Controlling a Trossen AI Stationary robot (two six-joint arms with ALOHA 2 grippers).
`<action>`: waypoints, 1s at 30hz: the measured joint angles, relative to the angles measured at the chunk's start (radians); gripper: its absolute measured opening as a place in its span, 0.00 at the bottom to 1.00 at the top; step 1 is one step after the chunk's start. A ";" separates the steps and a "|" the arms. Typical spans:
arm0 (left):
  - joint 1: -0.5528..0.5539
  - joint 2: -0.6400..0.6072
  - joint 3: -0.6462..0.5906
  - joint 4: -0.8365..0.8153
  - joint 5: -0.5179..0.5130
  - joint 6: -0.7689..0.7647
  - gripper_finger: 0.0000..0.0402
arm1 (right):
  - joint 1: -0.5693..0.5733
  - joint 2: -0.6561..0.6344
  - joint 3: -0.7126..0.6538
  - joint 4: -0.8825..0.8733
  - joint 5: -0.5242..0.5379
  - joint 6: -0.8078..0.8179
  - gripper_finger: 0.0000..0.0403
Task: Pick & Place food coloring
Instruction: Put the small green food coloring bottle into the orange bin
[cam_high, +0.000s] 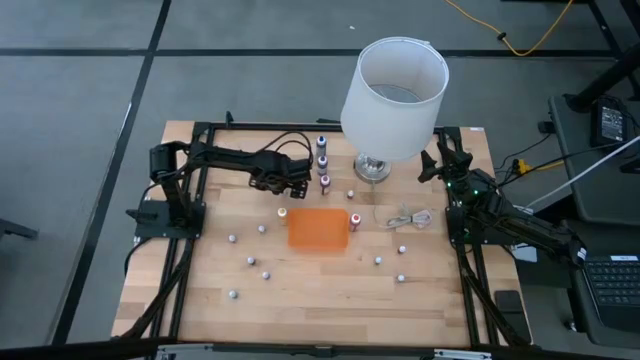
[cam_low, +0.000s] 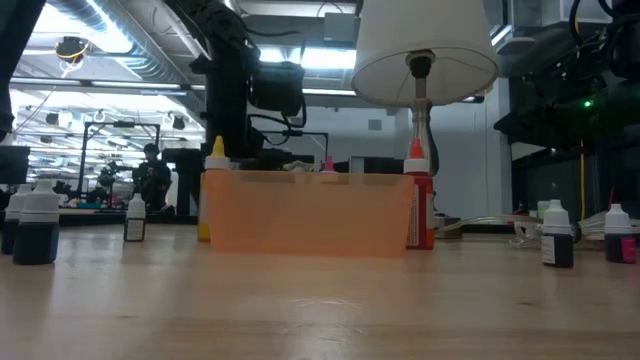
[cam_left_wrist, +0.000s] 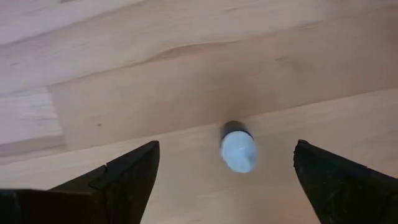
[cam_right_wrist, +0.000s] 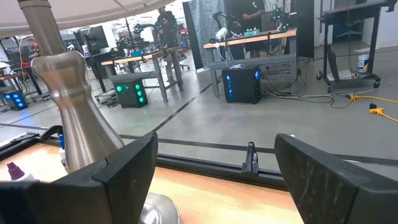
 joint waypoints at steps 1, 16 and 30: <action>0.000 0.000 0.000 -0.001 0.000 0.000 0.85 | 0.000 0.000 0.000 0.000 0.000 0.000 0.80; 0.000 0.000 0.000 -0.004 0.000 -0.023 0.50 | 0.000 0.000 0.000 0.000 0.000 0.000 0.80; 0.000 0.000 0.000 0.022 0.000 -0.021 0.29 | 0.000 0.000 0.000 0.000 0.000 0.000 0.80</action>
